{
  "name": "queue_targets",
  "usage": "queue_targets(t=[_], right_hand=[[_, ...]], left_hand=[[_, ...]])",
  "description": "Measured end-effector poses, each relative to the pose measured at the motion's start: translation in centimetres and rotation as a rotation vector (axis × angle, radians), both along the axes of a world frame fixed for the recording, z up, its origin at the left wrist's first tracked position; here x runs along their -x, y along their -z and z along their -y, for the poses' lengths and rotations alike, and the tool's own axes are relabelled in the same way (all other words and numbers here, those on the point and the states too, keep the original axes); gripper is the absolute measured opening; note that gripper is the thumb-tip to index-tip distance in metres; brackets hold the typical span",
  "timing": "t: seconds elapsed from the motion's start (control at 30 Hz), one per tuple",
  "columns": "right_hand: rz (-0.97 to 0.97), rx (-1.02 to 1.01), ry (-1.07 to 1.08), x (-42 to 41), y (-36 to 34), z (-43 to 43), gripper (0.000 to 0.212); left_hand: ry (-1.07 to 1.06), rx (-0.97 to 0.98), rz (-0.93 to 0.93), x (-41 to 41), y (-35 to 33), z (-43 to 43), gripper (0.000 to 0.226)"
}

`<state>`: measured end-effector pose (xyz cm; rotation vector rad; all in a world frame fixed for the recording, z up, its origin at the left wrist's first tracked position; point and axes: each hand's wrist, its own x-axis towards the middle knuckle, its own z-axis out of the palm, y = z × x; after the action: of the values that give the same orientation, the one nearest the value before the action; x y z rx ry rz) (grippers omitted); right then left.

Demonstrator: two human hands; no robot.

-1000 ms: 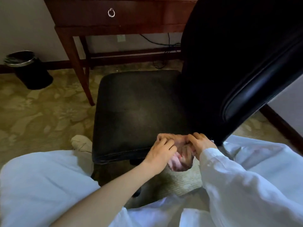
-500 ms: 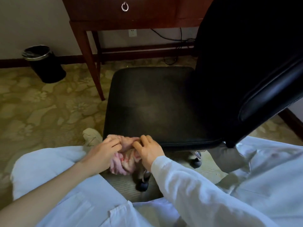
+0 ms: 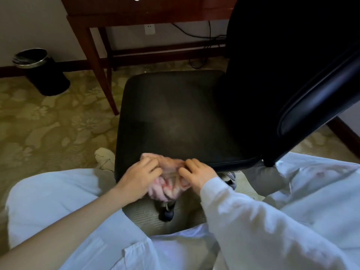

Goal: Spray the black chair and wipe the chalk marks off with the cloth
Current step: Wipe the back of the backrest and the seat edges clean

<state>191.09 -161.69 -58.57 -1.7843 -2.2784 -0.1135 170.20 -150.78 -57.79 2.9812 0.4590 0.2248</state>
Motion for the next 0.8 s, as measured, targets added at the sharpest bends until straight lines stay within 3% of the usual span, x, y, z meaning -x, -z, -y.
queue_targets(t=[0.1, 0.23, 0.3, 0.37, 0.47, 0.53, 0.6, 0.8], right_hand=[[0.104, -0.032, 0.068, -4.7, 0.2, 2.3, 0.027], [0.167, 0.191, 0.218, -8.3, -0.1, 4.0, 0.077], [0.183, 0.246, 0.271, -8.2, -0.1, 4.3, 0.09], [0.197, 0.187, 0.205, -7.3, -0.1, 4.2, 0.081], [0.22, -0.003, 0.037, -3.8, 0.4, 2.8, 0.045], [0.217, 0.003, -0.056, -0.5, 1.4, 0.9, 0.047], [0.235, 0.065, -0.128, 3.2, 2.5, -0.9, 0.063], [0.399, 0.129, -0.232, 11.9, 2.6, -3.8, 0.021]], left_hand=[[0.018, -0.091, -0.031, -5.3, -0.1, 2.7, 0.028], [0.026, -0.144, -0.14, -9.7, 0.0, 5.4, 0.04], [0.058, -0.164, -0.125, -9.8, 0.1, 5.7, 0.037], [0.086, -0.182, -0.073, -8.6, 0.2, 5.2, 0.031], [0.105, -0.149, -0.041, -4.8, 0.4, 3.7, 0.03], [0.122, -0.126, -0.085, -1.6, 0.6, 2.1, 0.032], [0.099, -0.085, -0.168, 1.9, 0.7, 0.6, 0.039], [-0.329, 0.159, -0.304, 9.6, 2.2, -1.5, 0.035]])
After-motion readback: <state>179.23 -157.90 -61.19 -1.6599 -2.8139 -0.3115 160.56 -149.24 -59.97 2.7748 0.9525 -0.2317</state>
